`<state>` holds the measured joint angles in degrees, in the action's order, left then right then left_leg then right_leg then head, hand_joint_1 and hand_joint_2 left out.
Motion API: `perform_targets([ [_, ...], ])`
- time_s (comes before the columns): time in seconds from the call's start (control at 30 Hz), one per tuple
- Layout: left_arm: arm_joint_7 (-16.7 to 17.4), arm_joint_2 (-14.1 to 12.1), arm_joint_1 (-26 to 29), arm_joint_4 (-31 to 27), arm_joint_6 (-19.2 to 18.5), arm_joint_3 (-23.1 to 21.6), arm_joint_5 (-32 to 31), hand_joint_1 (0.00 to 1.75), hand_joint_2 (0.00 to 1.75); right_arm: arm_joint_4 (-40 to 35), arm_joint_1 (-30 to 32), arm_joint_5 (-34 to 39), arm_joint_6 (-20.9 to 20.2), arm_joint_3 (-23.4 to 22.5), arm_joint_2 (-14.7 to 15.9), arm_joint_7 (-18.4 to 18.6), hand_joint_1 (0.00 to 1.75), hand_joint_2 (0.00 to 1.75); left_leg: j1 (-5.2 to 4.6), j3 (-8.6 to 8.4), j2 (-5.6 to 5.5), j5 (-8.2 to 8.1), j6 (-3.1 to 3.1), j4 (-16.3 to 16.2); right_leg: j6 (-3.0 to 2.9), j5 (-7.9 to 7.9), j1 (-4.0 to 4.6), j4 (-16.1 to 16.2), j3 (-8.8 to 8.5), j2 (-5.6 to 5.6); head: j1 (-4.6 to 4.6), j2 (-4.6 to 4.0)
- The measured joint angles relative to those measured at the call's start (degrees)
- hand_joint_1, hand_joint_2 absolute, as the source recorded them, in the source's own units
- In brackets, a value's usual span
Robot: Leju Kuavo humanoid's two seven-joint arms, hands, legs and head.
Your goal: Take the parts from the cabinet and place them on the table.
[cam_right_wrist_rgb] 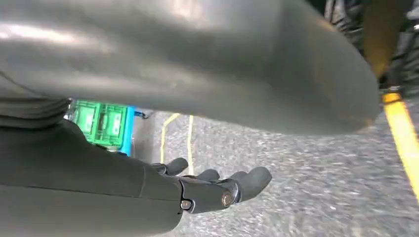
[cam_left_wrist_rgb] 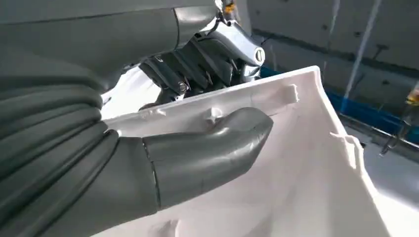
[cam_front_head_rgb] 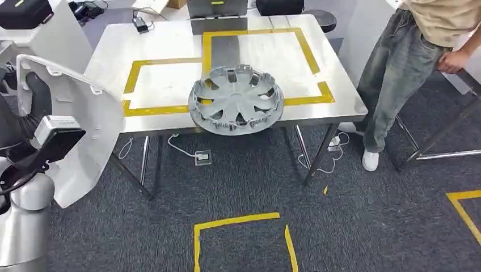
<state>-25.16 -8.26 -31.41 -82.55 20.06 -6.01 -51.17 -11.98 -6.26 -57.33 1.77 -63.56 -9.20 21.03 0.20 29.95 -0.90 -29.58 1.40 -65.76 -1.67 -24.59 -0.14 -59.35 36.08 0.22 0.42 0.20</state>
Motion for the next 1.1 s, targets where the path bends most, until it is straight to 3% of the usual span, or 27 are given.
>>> perform_targets([
  [0.03, 0.0, -0.4, -0.4, 0.1, 0.1, 0.1, 0.0, 1.75, 1.75, 0.0, 0.0, -0.1, 0.0, 0.0, 0.0, -0.3, 0.00, 0.00, 0.01, 2.61, 0.18, 0.96, 0.27, -4.0, -0.33, -0.66, -0.06, 0.2, -0.86, 0.03, -0.45, 0.00],
  [0.07, 0.4, -0.7, -0.6, 0.2, 0.0, 0.1, 0.0, 1.75, 1.75, 0.0, 0.0, -0.1, 0.0, 0.0, 0.0, -0.7, 0.00, 0.00, 0.08, 5.57, 0.21, 0.23, 0.58, -7.3, -0.42, -1.34, -0.10, 0.3, -1.58, 0.06, -0.22, 0.00],
  [0.13, 0.7, -1.1, -0.7, 0.5, 0.0, 0.1, -0.2, 1.75, 1.75, 0.0, 0.0, -0.2, 0.0, 0.0, -0.1, -0.9, 0.00, 0.00, 0.11, 9.84, 0.30, -5.64, 0.46, -10.2, -0.47, -2.94, -0.11, 0.3, -3.28, 0.20, -0.31, 0.00],
  [0.17, 0.8, -1.4, -0.7, 0.6, 0.0, 0.1, -0.3, 1.75, 1.75, 0.0, 0.1, -0.2, -0.1, 0.0, -0.1, -0.9, 0.00, 0.00, 0.11, 11.05, 0.35, -7.71, 0.45, -9.8, -0.49, -3.77, -0.11, 0.3, -4.23, 0.28, -0.27, 0.00],
  [0.2, 0.9, -1.5, -0.7, 0.7, 0.0, 0.1, -0.3, 1.75, 1.75, 0.0, 0.2, -0.3, -0.1, 0.0, -0.2, -0.8, 0.00, 0.00, 0.10, 11.56, 0.38, -8.08, 0.33, -8.2, -0.50, -4.67, -0.10, 0.3, -5.36, 0.35, -0.31, 0.00],
  [0.23, 1.0, -1.8, -0.7, 0.8, 0.0, 0.1, -0.3, 1.75, 1.75, 0.0, 0.2, -0.3, -0.2, 0.0, -0.3, -0.8, 0.00, 0.00, 0.10, 11.42, 0.39, -6.73, 0.20, -5.2, -0.44, -5.61, -0.10, 0.3, -6.57, 0.45, -0.27, 0.00],
  [0.27, 1.0, -2.1, -0.7, 0.9, 0.0, 0.1, -0.2, 1.75, 1.75, 0.0, 0.2, -0.4, -0.3, 0.1, -0.5, -0.8, 0.00, 0.00, 0.07, 11.07, 0.39, -2.89, 0.06, -1.3, -0.26, -6.54, -0.10, 0.3, -7.74, 0.48, -0.29, 0.00],
  [0.3, 1.0, -2.3, -0.6, 1.0, 0.1, 0.2, -0.2, 1.75, 1.75, 0.0, 0.2, -0.4, -0.3, 0.1, -0.5, -0.8, 0.00, 0.00, 0.01, 10.93, 0.45, 3.96, -0.26, 2.9, -0.08, -7.48, -0.10, 0.5, -8.22, 0.48, -0.29, 0.00],
  [0.33, 1.0, -2.5, -0.5, 1.2, 0.1, 0.2, -0.1, 1.75, 1.75, 0.0, 0.2, -0.3, -0.3, 0.1, -0.7, -0.9, 0.00, 0.00, -0.22, 11.74, 0.59, 8.53, -0.43, 6.4, 0.26, -8.37, 0.14, -0.2, -9.19, 0.52, -0.34, 0.00],
  [0.37, 1.0, -2.7, -0.5, 1.3, 0.1, 0.3, -0.1, 1.75, 1.75, 0.0, 0.2, -0.3, -0.3, 0.1, -0.7, -1.2, 0.00, 0.00, -0.38, 10.67, 0.56, 8.03, -0.66, 5.5, 0.75, -9.35, 0.28, 0.2, -9.19, 0.76, -0.42, 0.00],
  [0.4, 1.0, -2.8, -0.4, 1.3, 0.1, 0.3, -0.1, 1.75, 1.75, 0.0, 0.2, -0.3, -0.3, 0.1, -0.7, -1.1, 0.00, 0.00, -0.39, 10.37, 0.49, 7.86, -0.95, 5.3, 1.07, -10.17, 0.32, 0.7, -10.40, 0.59, -0.33, 0.00],
  [0.43, 1.0, -2.8, -0.8, 1.3, 0.2, 0.4, 0.0, 1.75, 1.75, 0.0, 0.1, -0.3, -0.3, 0.1, -0.7, -1.0, 0.00, 0.00, -0.16, 9.88, 0.48, 7.41, -1.38, 5.6, 1.39, -8.98, 0.46, -0.5, -10.71, 0.61, -0.29, 0.00],
  [0.47, 1.1, -2.8, -1.1, 1.3, 0.3, 0.4, 0.0, 1.75, 1.75, 0.0, -0.1, -0.3, -0.3, 0.1, -0.7, -1.0, 0.00, 0.00, -0.01, 8.97, 0.27, 7.14, -1.76, 5.7, 1.63, -8.45, 0.51, -1.9, -10.30, 0.62, -0.23, 0.00],
  [0.5, 1.2, -2.8, -1.3, 1.3, 0.4, 0.5, 0.0, 1.75, 1.75, 0.0, -0.3, -0.2, -0.3, 0.1, -0.7, -1.0, 0.00, 0.00, 0.13, 8.03, 0.22, 6.50, -2.06, 6.0, 1.96, -7.10, 0.32, -5.4, -8.37, 0.46, -0.14, 0.00],
  [0.53, 1.4, -2.9, -1.5, 1.4, 0.5, 0.5, 0.0, 1.75, 1.75, 0.0, -0.4, -0.1, -0.2, 0.1, -0.7, -1.2, 0.00, 0.00, 0.19, 7.26, 0.33, 5.82, -2.39, 6.1, 2.27, -6.37, 0.30, -9.3, -5.88, 0.33, -0.09, 0.00],
  [0.57, 1.5, -2.9, -1.6, 1.4, 0.6, 0.6, 0.0, 1.75, 1.75, 0.0, -0.4, 0.1, -0.2, 0.1, -0.7, -1.4, 0.00, 0.00, 0.19, 6.53, 0.33, 5.08, -2.59, 6.2, 2.63, -7.11, 0.11, -12.9, -2.81, 0.27, -0.12, 0.00],
  [0.63, 1.6, -3.0, -1.5, 1.4, 0.6, 0.6, 0.1, 1.75, 1.75, 0.0, -0.3, 0.3, -0.2, 0.1, -0.7, -1.3, 0.00, 0.00, 0.20, 4.86, 0.20, 3.42, -2.67, 6.2, 3.08, -12.49, -0.13, -16.8, 2.23, 0.18, -0.12, 0.00],
  [0.67, 1.6, -3.0, -1.5, 1.4, 0.6, 0.6, 0.1, 1.75, 1.75, 0.0, -0.2, 0.3, -0.2, 0.1, -0.7, -1.2, 0.00, 0.00, 0.22, 3.91, 0.08, 2.55, -2.61, 6.2, 3.17, -14.63, -0.19, -16.6, 3.79, 0.16, -0.07, 0.00],
  [0.7, 1.6, -3.0, -1.5, 1.4, 0.6, 0.6, 0.1, 1.75, 1.75, 0.0, 0.0, 0.3, -0.2, 0.1, -0.7, -1.1, 0.00, 0.00, 0.24, 2.73, -0.09, 1.60, -2.42, 6.2, 3.05, -15.54, -0.22, -15.3, 4.77, 0.12, -0.03, 0.00],
  [0.73, 1.7, -3.1, -1.5, 1.4, 0.6, 0.6, 0.1, 1.75, 1.75, 0.0, 0.1, 0.3, -0.2, 0.1, -0.6, -1.1, 0.00, 0.00, 0.27, 1.50, -0.12, 0.65, -2.26, 6.2, 2.96, -14.59, -0.22, -12.7, 5.02, 0.09, -0.03, 0.00],
  [0.77, 1.7, -3.1, -1.5, 1.5, 0.6, 0.6, 0.2, 1.75, 1.75, 0.0, 0.2, 0.3, -0.2, 0.1, -0.5, -1.1, 0.00, 0.00, 0.27, 0.20, -0.10, -0.32, -2.14, 6.2, 2.76, -11.53, -0.21, -9.2, 4.92, 0.03, -0.01, 0.00],
  [0.83, 1.7, -3.3, -1.7, 2.1, 0.6, 0.7, 0.3, 1.75, 1.75, 0.0, 0.8, 0.3, 0.0, 0.0, -0.5, -1.3, 0.00, 0.00, 0.03, -1.80, -0.16, -2.42, -1.68, 5.8, 2.29, 1.02, -0.04, -1.4, 5.53, -0.38, -0.05, 0.00],
  [0.9, 1.8, -3.4, -1.8, 2.4, 0.4, 0.7, 0.5, 1.75, 1.75, 0.0, 0.7, 0.3, 0.0, 0.0, -0.5, -1.6, 0.00, 0.00, -0.09, -2.93, -0.45, -4.59, -0.79, 6.6, 1.42, 0.85, 0.31, -2.0, 3.97, -0.41, -0.09, 0.00],
  [0.97, 1.7, -3.9, -2.5, 2.4, 0.5, 1.0, 0.6, 1.75, 1.75, 0.0, 0.2, 0.3, 0.1, 0.0, -0.5, -0.5, 0.00, 0.00, -0.13, -4.55, -0.45, -3.52, 0.02, 5.4, 0.35, 0.14, 0.12, -1.4, 2.16, -0.34, -0.09, 0.00],
  [1.03, 1.6, -4.3, -2.9, 2.6, 0.7, 1.1, 0.5, 1.75, 1.75, 0.0, 0.1, 0.2, 0.1, 0.0, -0.5, -0.5, 0.00, 0.00, 0.01, -1.70, 0.20, -1.77, 0.28, -0.2, -0.45, -0.57, -0.10, -0.6, 0.21, -0.11, -0.40, 0.00],
  [1.07, 1.2, -4.5, -3.1, 3.0, 0.9, 1.1, 0.2, 1.75, 1.75, 0.0, 0.1, 0.1, 0.1, 0.0, -0.5, -0.7, 0.00, 0.00, 0.01, 1.23, 0.31, -2.00, 0.45, -4.3, -0.66, -0.93, -0.11, -0.4, -0.63, -0.10, -0.29, 0.00],
  [1.1, 0.6, -4.8, -3.0, 3.5, 1.2, 1.1, -0.3, 1.75, 1.75, 0.0, 0.0, -0.1, 0.1, 0.0, -0.5, -0.9, 0.00, 0.00, 0.04, 3.80, 0.33, -3.85, 0.67, -7.1, -0.81, -1.58, -0.10, -0.2, -1.40, -0.03, -0.40, 0.00],
])
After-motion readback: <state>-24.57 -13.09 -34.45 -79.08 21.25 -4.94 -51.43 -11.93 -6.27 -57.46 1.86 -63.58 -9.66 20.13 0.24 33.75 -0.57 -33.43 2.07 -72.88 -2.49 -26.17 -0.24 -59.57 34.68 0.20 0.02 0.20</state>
